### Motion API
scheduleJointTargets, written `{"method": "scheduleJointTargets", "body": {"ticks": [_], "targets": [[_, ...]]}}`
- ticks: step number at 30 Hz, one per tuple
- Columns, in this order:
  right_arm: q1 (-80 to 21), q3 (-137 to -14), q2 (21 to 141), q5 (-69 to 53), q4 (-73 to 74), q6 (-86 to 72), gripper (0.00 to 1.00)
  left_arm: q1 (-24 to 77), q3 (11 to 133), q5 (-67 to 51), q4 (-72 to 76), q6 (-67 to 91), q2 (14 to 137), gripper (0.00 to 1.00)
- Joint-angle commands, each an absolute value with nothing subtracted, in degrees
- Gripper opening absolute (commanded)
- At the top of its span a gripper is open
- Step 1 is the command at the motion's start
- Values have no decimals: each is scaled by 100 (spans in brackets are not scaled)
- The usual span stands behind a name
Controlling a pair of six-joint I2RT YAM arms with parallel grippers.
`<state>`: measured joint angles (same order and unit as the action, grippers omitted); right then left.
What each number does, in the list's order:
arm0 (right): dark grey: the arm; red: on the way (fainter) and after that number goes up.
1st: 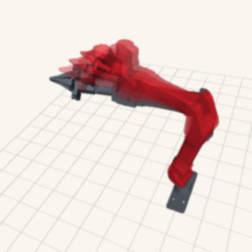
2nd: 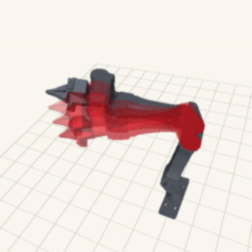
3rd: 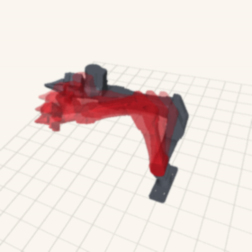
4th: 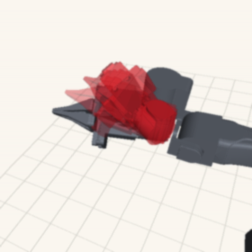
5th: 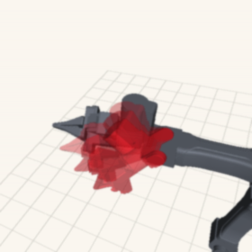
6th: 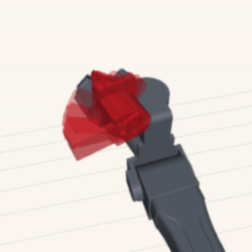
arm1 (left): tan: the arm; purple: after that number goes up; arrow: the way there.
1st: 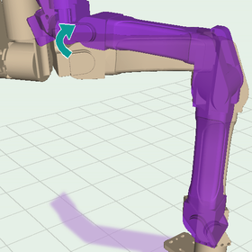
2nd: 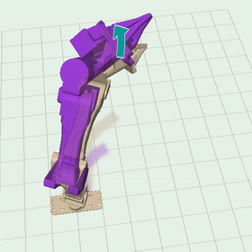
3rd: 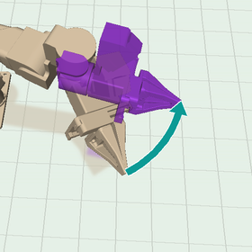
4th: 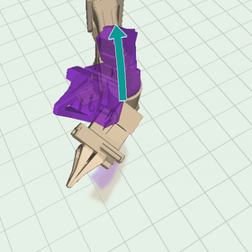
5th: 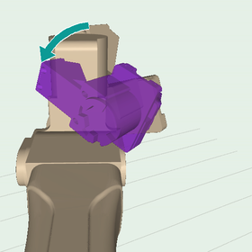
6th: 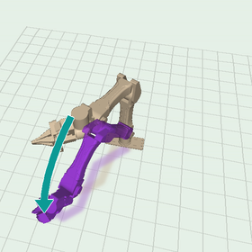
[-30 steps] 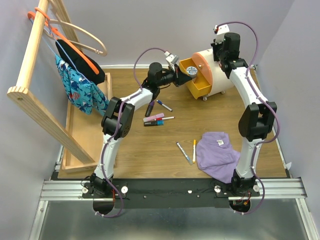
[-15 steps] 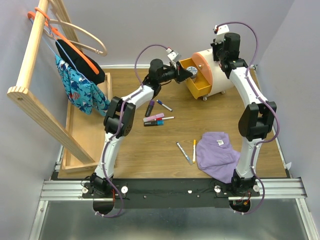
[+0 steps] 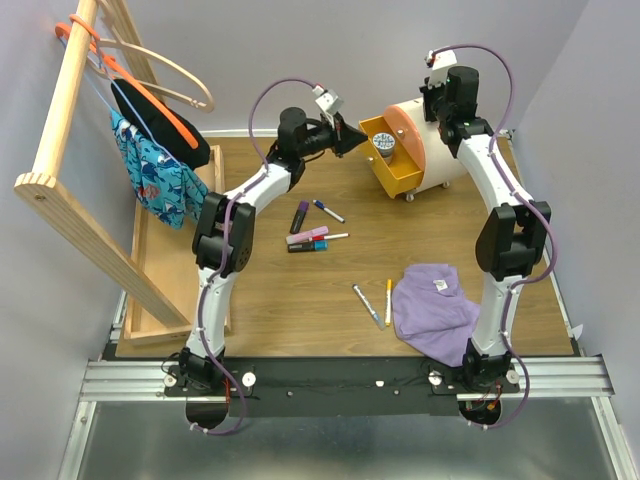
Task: Sort the stationery into containers
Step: Close the drawer in the storage box.
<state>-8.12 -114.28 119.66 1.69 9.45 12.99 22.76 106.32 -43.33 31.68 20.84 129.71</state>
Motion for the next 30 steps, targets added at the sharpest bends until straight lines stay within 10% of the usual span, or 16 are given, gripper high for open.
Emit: {"method": "scheduleJointTargets", "body": {"ticks": [1,30], "targets": [[-773,-11312,12401,44,1890,1213,1,2355,10749,-4263,2786,1513,13394,0],[-773,-11347,12700,-422,2144,1072,1,2971,11997,-3472,2971,1582,14668,0]]}}
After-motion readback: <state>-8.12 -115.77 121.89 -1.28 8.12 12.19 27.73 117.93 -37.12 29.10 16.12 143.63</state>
